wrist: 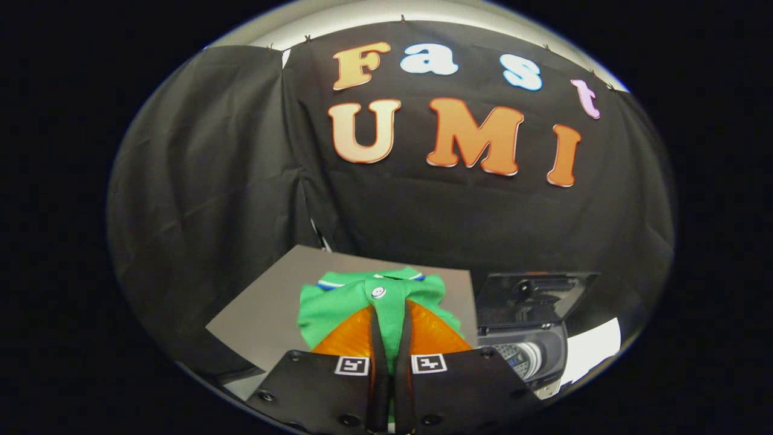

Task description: Put the clothes into the washing machine and then close the washing machine lid.

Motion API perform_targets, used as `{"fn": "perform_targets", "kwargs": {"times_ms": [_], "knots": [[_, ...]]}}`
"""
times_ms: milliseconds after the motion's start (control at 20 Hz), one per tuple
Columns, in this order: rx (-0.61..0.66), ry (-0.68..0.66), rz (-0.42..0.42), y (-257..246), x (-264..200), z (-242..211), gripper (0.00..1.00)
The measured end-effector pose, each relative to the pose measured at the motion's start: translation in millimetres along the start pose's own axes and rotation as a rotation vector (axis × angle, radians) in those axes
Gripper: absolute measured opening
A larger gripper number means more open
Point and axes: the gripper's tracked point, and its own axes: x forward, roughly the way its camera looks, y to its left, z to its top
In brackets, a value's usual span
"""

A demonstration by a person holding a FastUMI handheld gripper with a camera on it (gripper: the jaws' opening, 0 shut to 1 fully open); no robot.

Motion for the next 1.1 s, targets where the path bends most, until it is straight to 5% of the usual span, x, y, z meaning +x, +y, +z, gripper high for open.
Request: {"fn": "perform_targets", "kwargs": {"times_ms": [350,700,1100], "knots": [[0.056,-0.141,-0.191,-110.9,-58.9,54.0,0.12],[0.122,-0.155,-0.374,-235.4,-96.7,36.0,0.12],[0.157,-0.043,-0.388,-336.0,-74.6,-32.2,0.12]]}}
